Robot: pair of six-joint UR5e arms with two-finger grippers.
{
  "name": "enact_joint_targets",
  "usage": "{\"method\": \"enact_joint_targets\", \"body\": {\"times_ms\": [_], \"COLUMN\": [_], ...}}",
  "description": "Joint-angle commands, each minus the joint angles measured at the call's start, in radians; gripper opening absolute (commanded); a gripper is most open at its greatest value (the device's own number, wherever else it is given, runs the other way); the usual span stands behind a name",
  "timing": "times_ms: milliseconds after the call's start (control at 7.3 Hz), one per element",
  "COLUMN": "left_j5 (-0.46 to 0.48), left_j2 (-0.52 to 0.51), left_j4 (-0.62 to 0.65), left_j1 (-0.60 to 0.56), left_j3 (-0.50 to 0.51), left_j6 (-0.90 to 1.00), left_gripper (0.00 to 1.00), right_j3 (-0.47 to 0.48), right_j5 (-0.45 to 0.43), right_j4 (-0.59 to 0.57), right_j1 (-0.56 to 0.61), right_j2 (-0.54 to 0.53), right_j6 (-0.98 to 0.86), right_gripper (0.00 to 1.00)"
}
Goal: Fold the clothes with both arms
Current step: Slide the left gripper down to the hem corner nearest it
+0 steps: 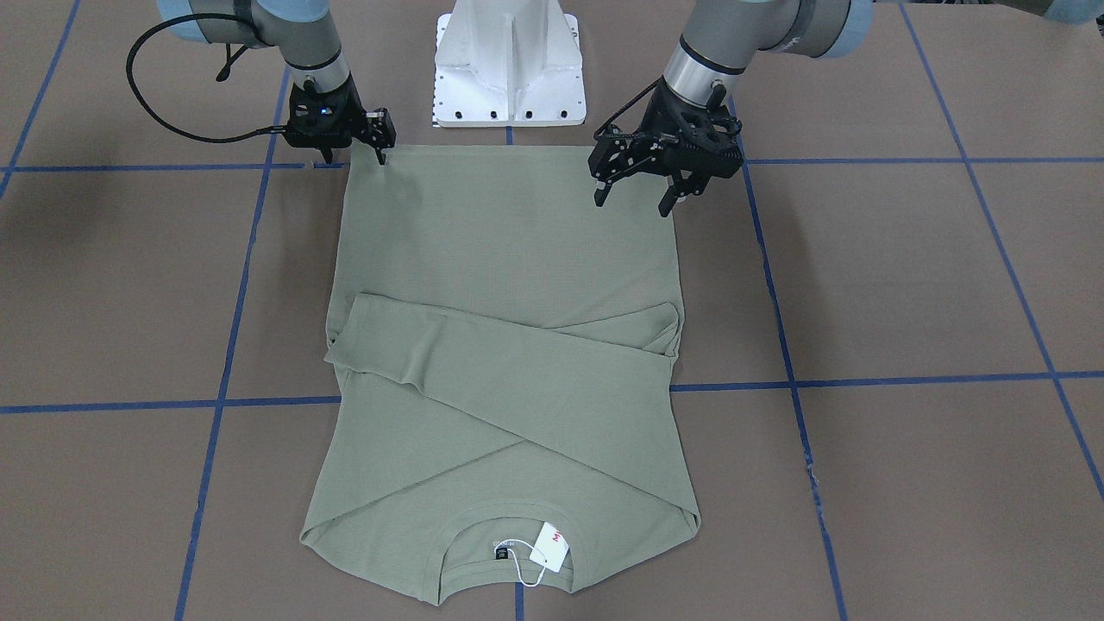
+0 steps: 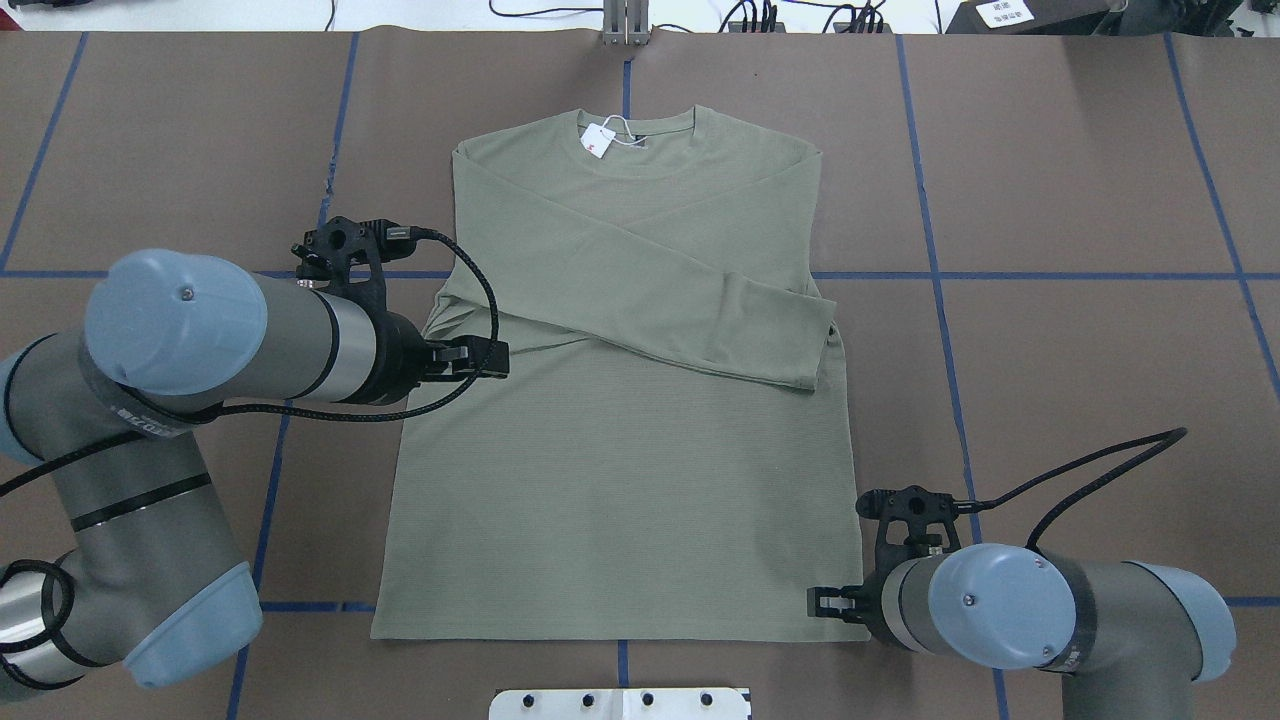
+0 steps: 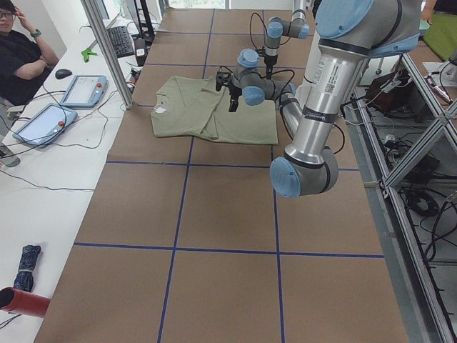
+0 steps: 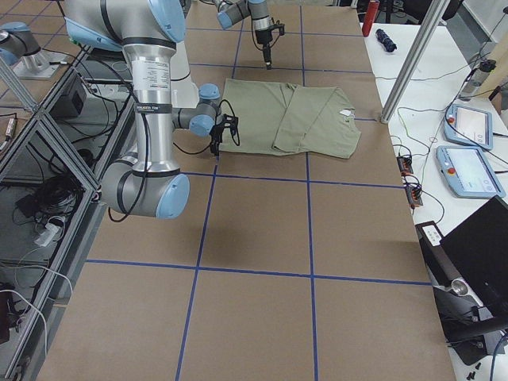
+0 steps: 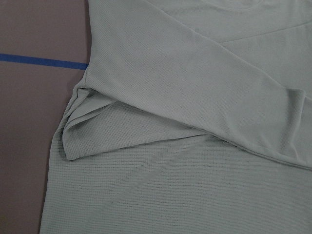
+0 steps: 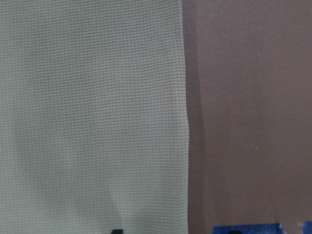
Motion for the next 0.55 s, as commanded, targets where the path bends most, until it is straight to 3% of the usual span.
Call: {"method": "enact_joint_targets", "body": {"times_ms": [0, 137, 411], "left_j5": [0.000, 0.000, -0.002], "left_j2": [-0.001, -0.001, -0.001], "left_j4": [0.000, 0.000, -0.002], "left_j1": [0.006, 0.007, 0.007], "left_j3": [0.006, 0.008, 0.015], "left_j6": [-0.001, 0.001, 0.001], "left_gripper": [1.00, 1.00, 1.00], "right_j3": [0.004, 0.004, 0.029], "right_j5": [-0.001, -0.004, 0.000], "right_j4": [0.000, 0.000, 0.000], "right_j1": [0.000, 0.000, 0.000], "right_j2": [-0.002, -0.002, -0.002], "right_j6": [0.005, 0.007, 0.007], "right_gripper": [0.16, 0.00, 0.00]}}
